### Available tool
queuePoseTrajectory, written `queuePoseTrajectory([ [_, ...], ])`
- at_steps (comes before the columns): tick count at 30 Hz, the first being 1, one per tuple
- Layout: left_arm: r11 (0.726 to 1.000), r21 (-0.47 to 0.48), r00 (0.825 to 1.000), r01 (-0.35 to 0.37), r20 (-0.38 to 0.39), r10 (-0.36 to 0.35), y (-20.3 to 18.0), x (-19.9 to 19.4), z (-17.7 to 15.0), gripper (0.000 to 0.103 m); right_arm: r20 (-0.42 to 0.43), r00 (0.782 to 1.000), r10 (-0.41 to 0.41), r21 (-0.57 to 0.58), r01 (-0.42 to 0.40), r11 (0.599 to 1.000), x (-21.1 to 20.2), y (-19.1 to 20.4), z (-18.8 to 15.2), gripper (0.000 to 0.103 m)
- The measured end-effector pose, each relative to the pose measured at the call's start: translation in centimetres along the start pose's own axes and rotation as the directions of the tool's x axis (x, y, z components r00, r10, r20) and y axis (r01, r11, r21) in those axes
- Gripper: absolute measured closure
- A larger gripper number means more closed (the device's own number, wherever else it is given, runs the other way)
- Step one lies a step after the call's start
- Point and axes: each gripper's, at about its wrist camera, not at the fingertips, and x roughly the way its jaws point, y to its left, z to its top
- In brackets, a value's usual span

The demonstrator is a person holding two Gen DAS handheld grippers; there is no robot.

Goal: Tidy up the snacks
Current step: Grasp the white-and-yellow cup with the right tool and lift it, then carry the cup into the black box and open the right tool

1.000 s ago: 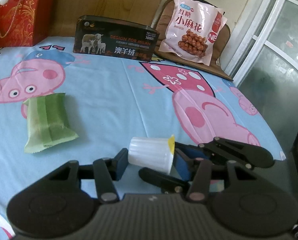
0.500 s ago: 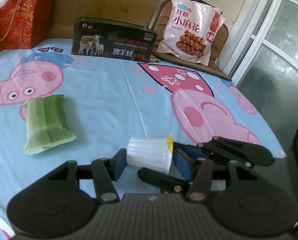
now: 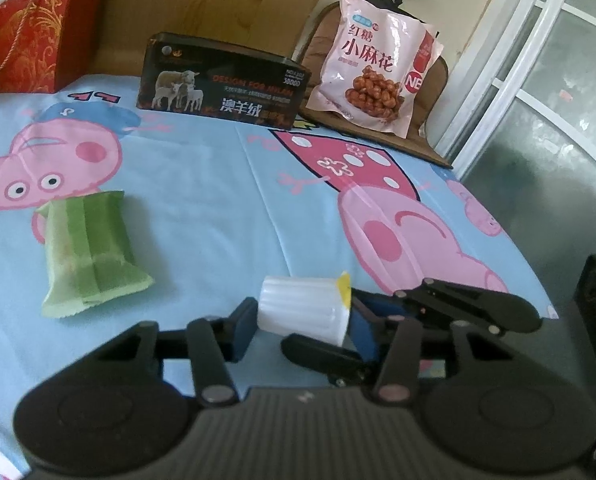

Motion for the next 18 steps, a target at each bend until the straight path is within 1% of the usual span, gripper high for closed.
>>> queuePoseTrajectory([
  [7, 1.000, 0.013, 1.000, 0.012, 0.001, -0.012, 0.1, 0.0, 0.6, 0.057, 0.013, 1.000, -0.025, 0.003, 0.025, 1.000, -0.1, 0.4, 0.3, 0.058],
  [11, 1.000, 0.016, 1.000, 0.014, 0.021, -0.015, 0.2, -0.5, 2.1, 0.057, 0.041, 0.999, -0.021, -0.007, 0.022, 1.000, 0.0, -0.1, 1.5, 0.058],
  [15, 0.999, 0.029, 0.999, 0.016, 0.039, -0.017, 0.4, -0.9, 5.5, 0.057, 0.084, 0.996, -0.022, -0.041, 0.026, 0.999, 0.7, -1.1, 4.2, 0.059],
  [18, 0.999, 0.038, 0.998, 0.004, 0.066, -0.006, 0.5, -0.6, 9.4, 0.057, 0.125, 0.992, -0.026, -0.064, 0.034, 0.997, 1.9, -2.6, 7.1, 0.059],
])
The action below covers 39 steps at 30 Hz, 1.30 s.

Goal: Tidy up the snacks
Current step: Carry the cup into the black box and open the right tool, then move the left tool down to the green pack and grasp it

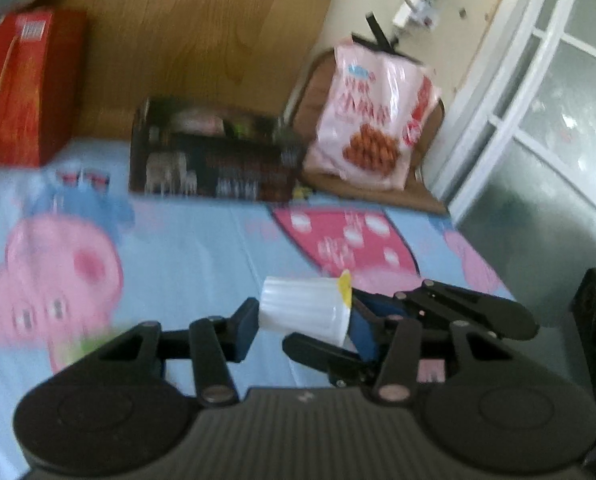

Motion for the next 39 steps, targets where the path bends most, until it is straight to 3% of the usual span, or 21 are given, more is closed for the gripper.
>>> queuePoseTrajectory([
  [9, 0.997, -0.077, 0.996, 0.018, 0.093, -0.011, 4.3, 6.1, 13.2, 0.057, 0.093, 0.994, -0.054, -0.015, 0.056, 0.998, 9.1, -7.8, 8.2, 0.059],
  [16, 0.997, -0.065, 0.996, -0.043, 0.070, 0.047, 7.7, 13.6, 16.8, 0.056, 0.024, 0.996, -0.086, 0.037, 0.085, 0.996, 16.8, -12.4, 9.0, 0.058],
  [22, 0.994, -0.076, 0.997, -0.078, 0.020, 0.080, 9.7, 17.3, 16.8, 0.055, -0.039, 0.995, -0.089, 0.049, 0.091, 0.995, 19.9, -13.2, 8.1, 0.056],
  [26, 0.990, -0.079, 0.993, -0.116, 0.008, 0.117, 10.1, 17.0, 16.5, 0.040, -0.036, 0.993, -0.116, 0.041, 0.117, 0.992, 19.4, -12.8, 8.1, 0.052],
  [31, 0.990, -0.109, 0.995, -0.088, 0.041, 0.093, 10.5, 11.1, 14.7, 0.037, 0.025, 0.994, -0.107, 0.037, 0.106, 0.994, 13.7, -11.0, 7.2, 0.051],
  [34, 0.988, -0.136, 0.995, -0.070, 0.057, 0.078, 10.9, 6.8, 12.3, 0.029, 0.009, 1.000, -0.027, 0.087, 0.026, 0.996, 10.2, -9.1, 5.5, 0.052],
  [36, 0.981, -0.165, 0.993, -0.105, 0.034, 0.112, 11.6, 4.5, 10.4, 0.029, -0.014, 1.000, -0.006, 0.117, 0.007, 0.993, 8.6, -7.2, 4.5, 0.051],
  [39, 0.972, -0.218, 0.995, -0.089, 0.029, 0.098, 12.8, 1.5, 6.6, 0.033, -0.021, 0.993, 0.118, 0.122, -0.115, 0.986, 6.8, -3.7, 3.0, 0.052],
])
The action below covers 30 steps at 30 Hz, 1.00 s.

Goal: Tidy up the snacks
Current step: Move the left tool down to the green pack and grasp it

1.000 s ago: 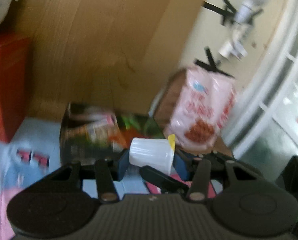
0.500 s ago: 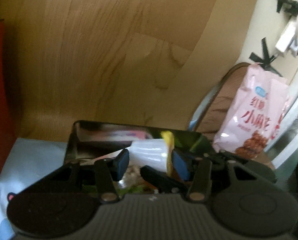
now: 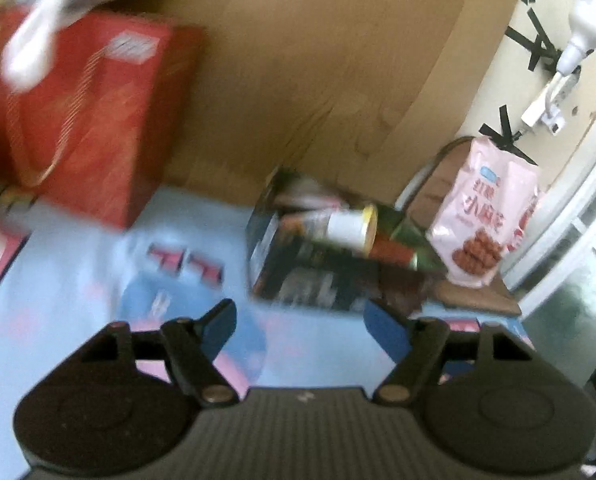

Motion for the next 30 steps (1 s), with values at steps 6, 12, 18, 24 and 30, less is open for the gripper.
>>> queuePoseTrajectory([
  [6, 0.989, -0.128, 0.997, 0.080, -0.011, -0.082, 1.9, -2.6, -2.7, 0.040, -0.033, 0.998, 0.057, 0.079, -0.055, 0.995, -1.2, 3.3, -2.5, 0.052],
  [12, 0.996, -0.071, 0.998, 0.061, -0.009, -0.062, 2.1, -5.9, -5.6, 0.040, -0.134, 0.977, 0.167, 0.098, -0.155, 0.983, -0.6, 6.5, -3.8, 0.047],
  [18, 0.994, -0.102, 0.995, 0.048, -0.085, -0.057, 2.5, -4.7, -8.6, 0.040, -0.214, 0.973, 0.084, -0.092, -0.105, 0.990, 0.7, 9.5, -4.8, 0.049],
  [24, 0.996, -0.079, 0.996, 0.044, -0.079, -0.050, 2.3, -4.5, -8.4, 0.038, -0.153, 0.979, -0.135, -0.013, 0.134, 0.991, -1.4, 4.9, -3.7, 0.050],
  [30, 0.999, -0.033, 0.997, -0.030, -0.072, 0.028, 2.3, -3.5, -8.5, 0.036, -0.180, 0.983, 0.028, -0.003, -0.029, 1.000, -1.6, 7.6, -4.4, 0.048],
])
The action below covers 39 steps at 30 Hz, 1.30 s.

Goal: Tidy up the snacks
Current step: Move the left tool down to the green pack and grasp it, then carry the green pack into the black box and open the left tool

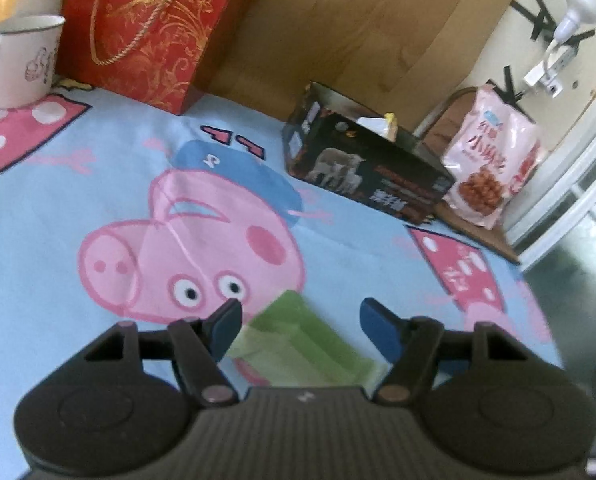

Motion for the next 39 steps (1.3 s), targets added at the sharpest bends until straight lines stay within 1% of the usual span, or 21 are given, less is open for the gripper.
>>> queuePoseTrajectory([
  [2, 0.999, 0.021, 1.000, -0.024, -0.003, 0.024, 0.0, 0.1, -0.2, 0.039, -0.030, 0.999, 0.034, -0.018, -0.034, 0.999, 1.6, 1.3, -0.4, 0.047],
  [3, 0.999, 0.030, 1.000, -0.026, -0.017, 0.026, 0.0, 0.3, -0.4, 0.041, -0.014, 1.000, 0.022, -0.048, -0.023, 0.999, 1.9, 1.9, -0.5, 0.047],
  [4, 0.999, 0.034, 0.999, -0.020, -0.035, 0.021, 0.0, 0.5, -0.6, 0.048, -0.015, 1.000, 0.015, -0.087, -0.016, 0.996, 2.3, 2.7, -0.4, 0.048],
  [5, 0.999, 0.035, 0.999, -0.018, -0.047, 0.020, -0.1, 0.7, -1.0, 0.051, -0.021, 1.000, 0.017, -0.112, -0.019, 0.993, 2.6, 3.4, -0.2, 0.050],
  [6, 0.998, 0.055, 0.999, -0.037, -0.029, 0.038, -0.5, 0.7, -1.4, 0.052, -0.023, 1.000, 0.021, -0.117, -0.024, 0.993, 2.8, 3.5, -0.1, 0.061],
  [9, 0.995, 0.089, 0.998, -0.052, -0.029, 0.055, -2.0, 0.7, -2.1, 0.051, -0.028, 0.999, 0.032, -0.097, -0.035, 0.995, 2.7, 2.3, 0.2, 0.073],
  [12, 0.997, 0.083, 0.999, 0.005, -0.051, 0.000, -3.5, 1.6, -2.3, 0.051, -0.009, 1.000, -0.009, -0.051, 0.008, 0.999, 1.4, 0.1, 0.0, 0.073],
  [15, 0.993, 0.110, 0.997, 0.040, -0.073, -0.032, -5.9, 3.4, -2.4, 0.051, -0.001, 0.999, -0.041, 0.010, 0.041, 0.999, -0.6, -2.7, -0.7, 0.073],
  [17, 0.988, 0.141, 0.995, 0.058, -0.086, -0.046, -7.9, 4.7, -2.3, 0.048, 0.005, 0.996, -0.090, 0.017, 0.090, 0.996, -1.9, -4.0, -0.9, 0.073],
  [20, 0.984, 0.163, 0.992, 0.077, -0.107, -0.060, -9.6, 5.8, -2.1, 0.038, 0.006, 0.989, -0.147, 0.011, 0.147, 0.989, -3.1, -5.3, -1.3, 0.072],
  [21, 0.984, 0.161, 0.992, 0.078, -0.109, -0.060, -9.7, 5.9, -1.9, 0.038, -0.002, 0.989, -0.150, 0.016, 0.151, 0.988, -3.3, -5.6, -1.4, 0.066],
  [22, 0.985, 0.151, 0.992, 0.078, -0.106, -0.063, -9.5, 5.9, -1.6, 0.038, -0.003, 0.988, -0.151, 0.016, 0.151, 0.988, -3.6, -5.9, -1.5, 0.056],
  [24, 0.990, 0.122, 0.994, 0.070, -0.096, -0.059, -9.0, 5.9, -1.1, 0.038, 0.012, 0.988, -0.157, -0.003, 0.157, 0.988, -3.9, -6.0, -1.8, 0.047],
  [27, 0.992, 0.110, 0.992, 0.062, -0.112, -0.050, -8.6, 6.6, -0.6, 0.041, 0.008, 0.991, -0.132, -0.020, 0.132, 0.991, -3.2, -5.8, -1.9, 0.047],
  [29, 0.989, 0.136, 0.993, 0.061, -0.109, -0.046, -8.9, 7.0, -0.7, 0.052, -0.017, 0.996, -0.092, -0.020, 0.092, 0.996, -1.8, -5.6, -1.9, 0.051],
  [30, 0.986, 0.153, 0.992, 0.070, -0.119, -0.052, -9.2, 7.1, -0.8, 0.055, 0.009, 0.995, -0.097, -0.036, 0.097, 0.995, -1.4, -5.2, -1.8, 0.065],
  [31, 0.985, 0.161, 0.992, 0.059, -0.119, -0.040, -9.5, 7.2, -0.7, 0.053, 0.021, 0.994, -0.112, -0.057, 0.113, 0.992, -0.9, -4.7, -1.6, 0.070],
  [33, 0.985, 0.171, 0.993, 0.035, -0.115, -0.015, -9.6, 7.4, 0.1, 0.053, 0.017, 0.993, -0.115, -0.046, 0.116, 0.992, -0.2, -5.0, -0.7, 0.072],
  [35, 0.987, 0.148, 0.992, 0.056, -0.118, -0.039, -9.3, 7.5, 2.1, 0.056, 0.047, 0.993, -0.107, -0.004, 0.107, 0.994, -0.1, -6.2, 0.4, 0.073],
  [37, 0.986, 0.148, 0.994, 0.080, -0.083, -0.068, -9.9, 6.9, 4.7, 0.057, 0.107, 0.988, -0.115, 0.000, 0.115, 0.993, -0.6, -7.0, 2.2, 0.074],
  [39, 0.978, 0.191, 0.996, 0.086, -0.019, -0.084, -11.3, 6.2, 7.3, 0.057, 0.182, 0.974, -0.137, -0.015, 0.142, 0.990, -1.3, -7.6, 4.6, 0.074],
])
